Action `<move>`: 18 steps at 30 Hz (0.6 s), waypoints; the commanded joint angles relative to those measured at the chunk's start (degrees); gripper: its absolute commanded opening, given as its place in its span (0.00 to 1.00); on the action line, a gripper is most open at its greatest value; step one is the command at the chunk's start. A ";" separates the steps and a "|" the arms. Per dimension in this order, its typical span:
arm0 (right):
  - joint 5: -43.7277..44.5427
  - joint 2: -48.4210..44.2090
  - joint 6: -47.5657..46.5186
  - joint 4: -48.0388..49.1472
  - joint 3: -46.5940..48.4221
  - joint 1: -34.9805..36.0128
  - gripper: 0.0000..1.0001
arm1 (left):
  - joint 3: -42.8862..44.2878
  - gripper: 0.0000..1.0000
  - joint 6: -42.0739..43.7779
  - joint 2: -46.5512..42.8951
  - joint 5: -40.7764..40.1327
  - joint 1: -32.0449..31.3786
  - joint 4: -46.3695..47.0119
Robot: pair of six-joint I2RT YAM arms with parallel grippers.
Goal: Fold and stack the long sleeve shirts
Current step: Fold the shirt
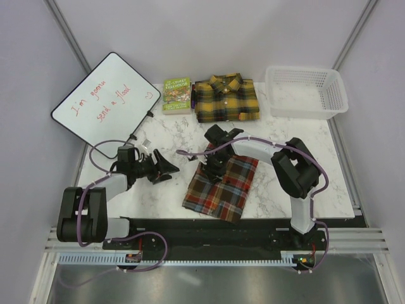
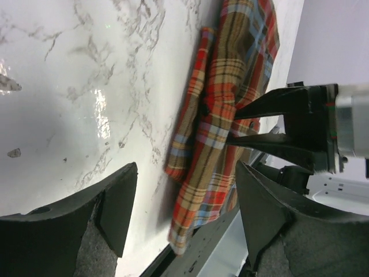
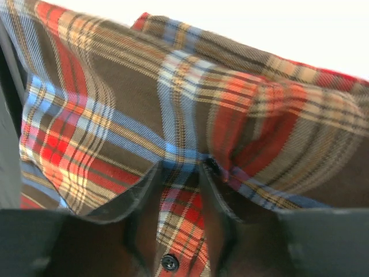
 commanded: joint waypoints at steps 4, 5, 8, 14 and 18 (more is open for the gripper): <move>5.93 -4.35 -30.98 -15.91 -7.19 -0.80 0.40 | -6.60 0.81 -6.19 1.61 -0.72 -9.08 18.44; 6.19 -4.53 -35.54 -18.19 -6.84 -0.80 0.38 | -6.95 0.82 -7.16 2.41 -1.25 -10.42 20.56; 6.55 -6.19 -39.35 -18.82 -6.67 -0.80 0.38 | -6.61 0.84 -9.36 7.83 -3.45 -14.64 26.98; -1.00 -7.51 -30.15 -21.73 2.28 -3.34 0.40 | -3.36 0.86 -13.67 15.24 -6.44 -21.06 34.03; -5.75 -6.29 -15.17 -19.63 5.64 -7.47 0.47 | -1.42 0.86 -15.43 18.58 -8.55 -24.31 36.75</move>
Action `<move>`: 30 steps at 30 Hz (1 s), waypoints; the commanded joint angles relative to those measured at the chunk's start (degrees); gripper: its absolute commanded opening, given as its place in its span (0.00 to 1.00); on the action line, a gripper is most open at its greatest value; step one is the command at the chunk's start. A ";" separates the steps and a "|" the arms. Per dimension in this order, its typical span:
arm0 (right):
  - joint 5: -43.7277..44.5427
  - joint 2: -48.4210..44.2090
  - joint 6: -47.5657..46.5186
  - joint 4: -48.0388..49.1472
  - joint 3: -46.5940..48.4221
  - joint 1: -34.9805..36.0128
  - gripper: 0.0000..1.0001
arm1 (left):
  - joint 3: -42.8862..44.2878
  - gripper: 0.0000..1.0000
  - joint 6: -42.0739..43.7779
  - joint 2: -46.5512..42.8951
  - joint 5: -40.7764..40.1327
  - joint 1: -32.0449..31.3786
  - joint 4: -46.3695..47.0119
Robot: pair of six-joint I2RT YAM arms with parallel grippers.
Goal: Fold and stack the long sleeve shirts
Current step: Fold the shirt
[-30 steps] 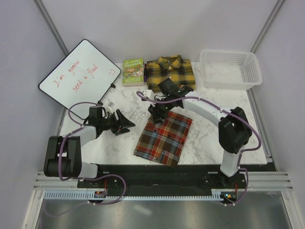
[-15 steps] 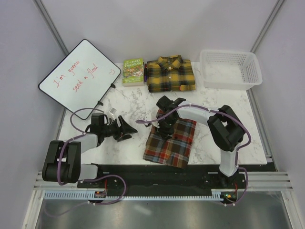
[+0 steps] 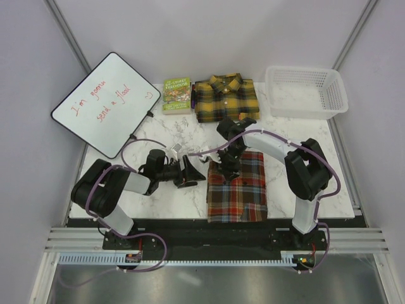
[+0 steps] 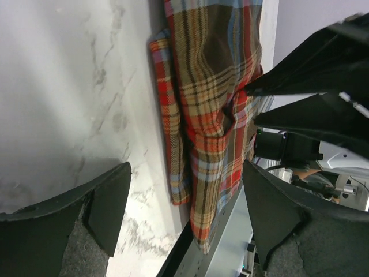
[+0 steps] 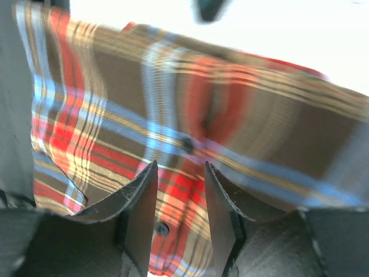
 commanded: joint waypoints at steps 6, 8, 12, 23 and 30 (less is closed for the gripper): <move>-12.06 -4.05 33.01 17.46 -1.20 -3.48 0.48 | 1.03 0.86 -6.86 2.85 -6.82 -3.52 6.55; -9.62 -4.40 33.29 18.88 -0.34 -3.39 0.48 | -0.55 0.85 -7.13 -0.13 -3.75 -1.85 6.47; -4.42 -1.51 36.53 15.73 8.09 -3.48 0.45 | -0.73 0.86 1.01 -11.46 -2.41 2.97 -7.56; 23.97 -3.35 65.71 21.43 3.63 7.86 0.71 | 1.73 0.95 12.82 -32.83 -9.10 16.96 -40.98; 36.62 -0.10 73.36 22.49 5.91 12.42 0.65 | 4.63 0.99 11.95 -32.05 -12.26 19.25 -44.86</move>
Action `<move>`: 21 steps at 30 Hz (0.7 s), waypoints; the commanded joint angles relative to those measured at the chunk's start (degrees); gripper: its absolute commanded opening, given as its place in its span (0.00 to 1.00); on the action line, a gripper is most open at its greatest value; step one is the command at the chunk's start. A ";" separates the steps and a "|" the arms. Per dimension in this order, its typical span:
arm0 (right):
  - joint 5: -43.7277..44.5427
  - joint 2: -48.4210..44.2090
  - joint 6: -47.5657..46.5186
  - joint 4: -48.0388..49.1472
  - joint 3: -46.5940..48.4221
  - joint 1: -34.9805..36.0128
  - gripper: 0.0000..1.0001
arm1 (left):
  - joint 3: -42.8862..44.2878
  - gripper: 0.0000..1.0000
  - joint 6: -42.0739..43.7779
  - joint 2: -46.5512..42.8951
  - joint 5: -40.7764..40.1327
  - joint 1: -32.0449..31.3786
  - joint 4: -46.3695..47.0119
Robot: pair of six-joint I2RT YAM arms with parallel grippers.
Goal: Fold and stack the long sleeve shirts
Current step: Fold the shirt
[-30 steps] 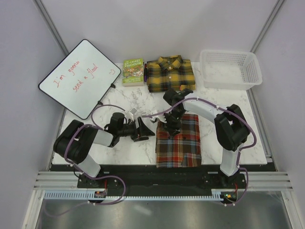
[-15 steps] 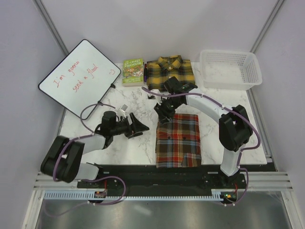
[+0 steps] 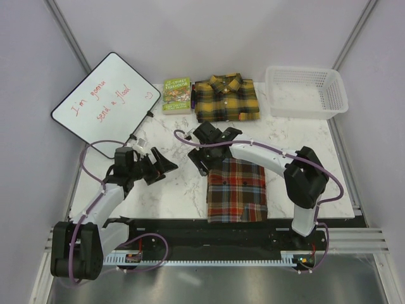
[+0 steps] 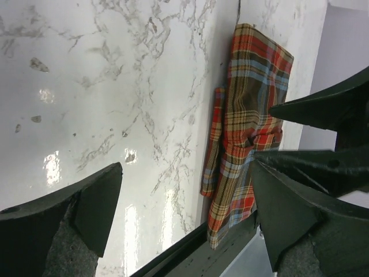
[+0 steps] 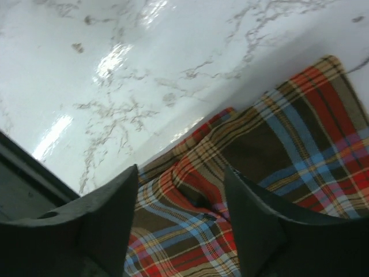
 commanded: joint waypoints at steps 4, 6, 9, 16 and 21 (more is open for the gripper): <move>15.38 4.41 10.27 1.52 4.51 2.86 0.57 | 0.93 0.99 1.87 -0.59 -2.65 1.33 -4.47; 15.99 5.65 11.24 1.26 5.31 3.39 0.57 | 0.31 0.99 1.25 -1.03 -2.82 1.50 -4.56; 16.08 7.05 12.39 0.91 5.23 3.48 0.59 | -0.13 0.99 0.90 -1.83 -2.82 1.50 -4.64; 15.47 11.88 14.32 0.12 5.92 3.56 0.54 | 0.40 0.99 -0.59 -1.91 -2.38 1.59 -4.56; 14.59 15.58 15.73 -0.76 7.69 3.56 0.50 | 0.14 0.99 -1.91 -3.58 -2.47 1.59 -4.73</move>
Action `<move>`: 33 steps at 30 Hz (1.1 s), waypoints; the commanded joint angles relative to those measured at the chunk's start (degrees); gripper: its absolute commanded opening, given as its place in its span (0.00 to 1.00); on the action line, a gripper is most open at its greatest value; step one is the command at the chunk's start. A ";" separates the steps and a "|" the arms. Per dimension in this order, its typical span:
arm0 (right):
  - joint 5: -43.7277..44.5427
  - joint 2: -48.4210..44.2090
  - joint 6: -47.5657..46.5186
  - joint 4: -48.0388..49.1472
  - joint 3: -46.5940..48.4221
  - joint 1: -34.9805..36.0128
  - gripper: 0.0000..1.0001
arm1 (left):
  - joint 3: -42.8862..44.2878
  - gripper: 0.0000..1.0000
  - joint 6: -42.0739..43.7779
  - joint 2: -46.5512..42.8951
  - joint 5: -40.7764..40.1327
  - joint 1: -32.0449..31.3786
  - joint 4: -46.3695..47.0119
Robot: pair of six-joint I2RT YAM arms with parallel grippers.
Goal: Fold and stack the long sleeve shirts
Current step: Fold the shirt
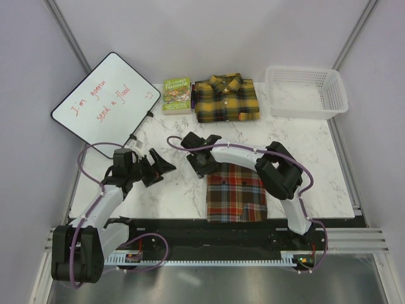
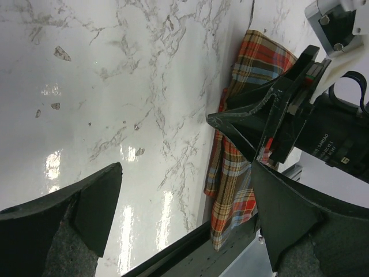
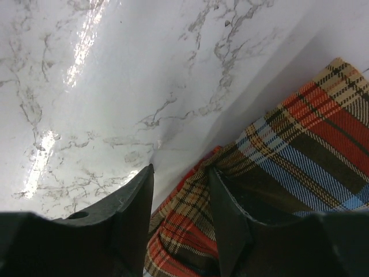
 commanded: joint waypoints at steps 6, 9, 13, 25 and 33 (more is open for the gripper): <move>-0.03 4.77 4.48 -1.57 -0.73 -0.06 0.43 | -0.30 0.99 -2.20 -2.32 -1.03 0.32 -0.89; -1.26 4.51 5.19 -1.40 -3.02 -0.68 0.33 | -0.22 0.99 -2.29 -1.62 -1.21 0.32 -0.71; -2.14 4.77 5.45 -1.40 -4.79 -1.56 0.13 | 0.22 0.99 -2.82 -1.09 -1.12 0.32 -0.27; -12.49 -0.30 5.44 0.97 0.75 -4.19 0.00 | -8.65 0.99 -6.59 -3.63 7.75 -2.22 14.56; -16.21 -4.71 6.68 2.65 0.13 -4.99 0.00 | -8.91 1.00 -7.64 4.09 2.84 -14.96 26.08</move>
